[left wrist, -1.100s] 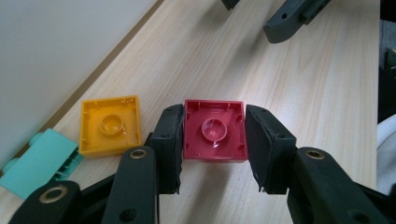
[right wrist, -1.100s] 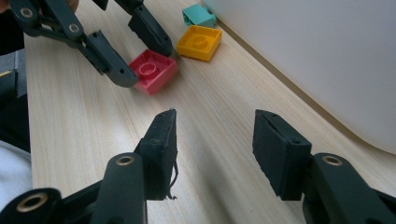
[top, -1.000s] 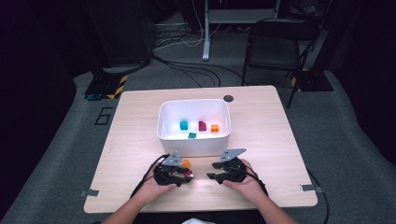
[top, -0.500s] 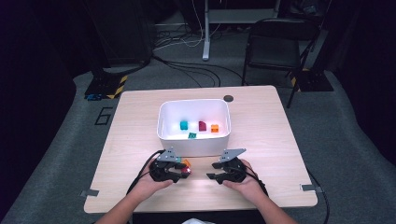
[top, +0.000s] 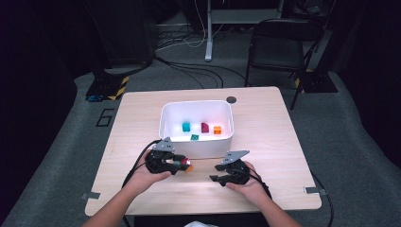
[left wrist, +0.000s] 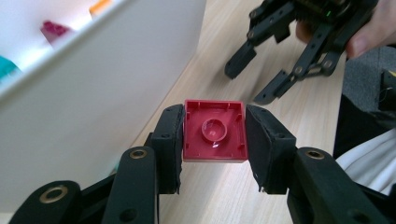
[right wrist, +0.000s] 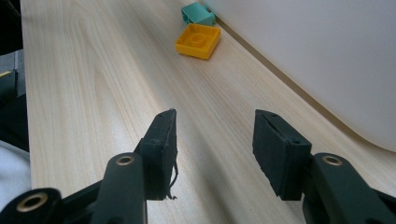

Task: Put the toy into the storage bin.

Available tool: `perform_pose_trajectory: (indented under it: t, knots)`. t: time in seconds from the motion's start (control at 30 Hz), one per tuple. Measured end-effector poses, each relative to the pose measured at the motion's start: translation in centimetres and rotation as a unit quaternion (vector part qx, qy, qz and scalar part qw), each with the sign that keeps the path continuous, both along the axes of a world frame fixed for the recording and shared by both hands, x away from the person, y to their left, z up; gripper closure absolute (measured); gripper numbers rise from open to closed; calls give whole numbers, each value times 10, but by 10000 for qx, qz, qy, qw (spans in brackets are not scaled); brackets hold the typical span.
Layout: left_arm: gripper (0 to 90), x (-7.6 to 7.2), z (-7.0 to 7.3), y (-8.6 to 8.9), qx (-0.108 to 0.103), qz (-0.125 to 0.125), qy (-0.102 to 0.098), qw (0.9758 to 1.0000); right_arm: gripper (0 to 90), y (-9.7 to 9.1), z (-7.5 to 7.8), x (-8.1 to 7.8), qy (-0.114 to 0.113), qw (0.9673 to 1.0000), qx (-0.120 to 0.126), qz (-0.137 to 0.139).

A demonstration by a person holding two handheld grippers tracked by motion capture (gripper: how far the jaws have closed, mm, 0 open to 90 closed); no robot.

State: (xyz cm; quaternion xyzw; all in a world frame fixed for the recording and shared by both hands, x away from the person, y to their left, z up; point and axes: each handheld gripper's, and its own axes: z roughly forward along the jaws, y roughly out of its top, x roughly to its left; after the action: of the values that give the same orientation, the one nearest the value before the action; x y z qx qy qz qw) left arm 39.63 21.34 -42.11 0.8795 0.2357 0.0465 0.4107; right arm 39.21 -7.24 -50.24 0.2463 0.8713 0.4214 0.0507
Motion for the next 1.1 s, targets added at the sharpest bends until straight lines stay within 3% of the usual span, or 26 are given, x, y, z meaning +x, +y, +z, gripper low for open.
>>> perform_pose_trajectory:
  t: [0.37, 0.77, 1.1]
  knots:
    - [583, 9, 40, -6, -106, -124, -147, 9998, 493, 0, 0, 0, 17, 10000, 1, -23]
    - [583, 23, 55, -20, -144, -172, -235, 9995, 493, -1, 0, 1, 26, 10000, 2, -19]
    - [583, 44, 66, -30, -149, -151, -278, 9994, 493, 0, 0, 0, 13, 10000, -5, -13]
